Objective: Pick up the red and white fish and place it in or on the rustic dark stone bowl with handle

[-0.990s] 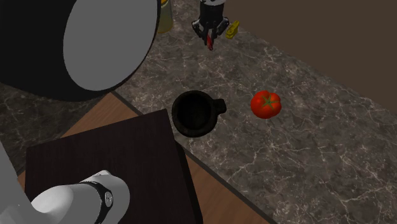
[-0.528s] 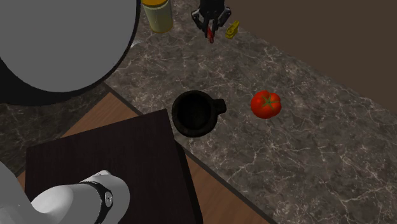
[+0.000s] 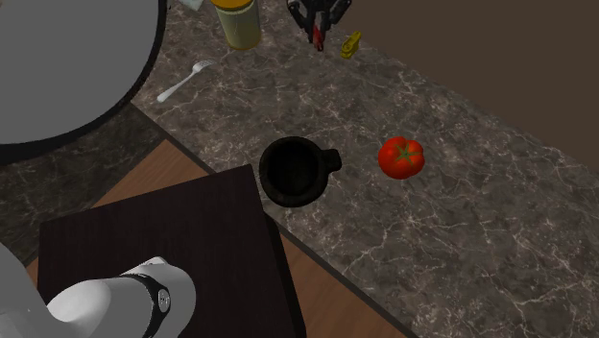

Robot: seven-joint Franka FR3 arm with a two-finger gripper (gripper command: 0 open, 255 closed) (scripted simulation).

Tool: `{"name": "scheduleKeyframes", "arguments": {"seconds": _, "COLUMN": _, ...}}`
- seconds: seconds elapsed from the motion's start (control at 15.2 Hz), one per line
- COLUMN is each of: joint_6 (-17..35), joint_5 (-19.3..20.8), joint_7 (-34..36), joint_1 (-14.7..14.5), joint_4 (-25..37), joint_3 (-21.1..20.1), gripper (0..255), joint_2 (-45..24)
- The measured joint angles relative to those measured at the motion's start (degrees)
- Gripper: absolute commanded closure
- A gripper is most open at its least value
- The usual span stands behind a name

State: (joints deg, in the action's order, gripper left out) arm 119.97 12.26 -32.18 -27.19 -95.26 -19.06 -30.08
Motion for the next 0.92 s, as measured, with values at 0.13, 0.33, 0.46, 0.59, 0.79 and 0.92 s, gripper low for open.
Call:
{"name": "scheduleKeyframes", "arguments": {"seconds": 0.13, "joint_6": -1.23, "joint_5": -0.3, "joint_7": -0.37, "joint_1": 0.2, "joint_4": 0.62, "joint_3": -0.13, "gripper": 255, "joint_2": 0.67}}
{"name": "scheduleKeyframes", "arguments": {"seconds": 0.33, "joint_6": -1.45, "joint_5": -0.82, "joint_7": -0.74, "joint_1": 0.75, "joint_4": -0.94, "joint_3": -0.37, "gripper": 255, "joint_2": 2.51}}
{"name": "scheduleKeyframes", "arguments": {"seconds": 0.46, "joint_6": -0.02, "joint_5": -1.86, "joint_7": -2.01, "joint_1": 2.44, "joint_4": -6.06, "joint_3": -0.64, "gripper": 255, "joint_2": 6.41}}
{"name": "scheduleKeyframes", "arguments": {"seconds": 0.59, "joint_6": 2.0, "joint_5": -2.92, "joint_7": -3.48, "joint_1": 4.14, "joint_4": -11.65, "joint_3": -0.75, "gripper": 255, "joint_2": 10.24}}
{"name": "scheduleKeyframes", "arguments": {"seconds": 0.79, "joint_6": 5.04, "joint_5": -4.74, "joint_7": -5.57, "joint_1": 6.19, "joint_4": -20.05, "joint_3": -0.93, "gripper": 255, "joint_2": 15.99}}
{"name": "scheduleKeyframes", "arguments": {"seconds": 0.92, "joint_6": 6.88, "joint_5": -6.04, "joint_7": -7.73, "joint_1": 7.73, "joint_4": -25.2, "joint_3": -0.68, "gripper": 255, "joint_2": 19.65}}
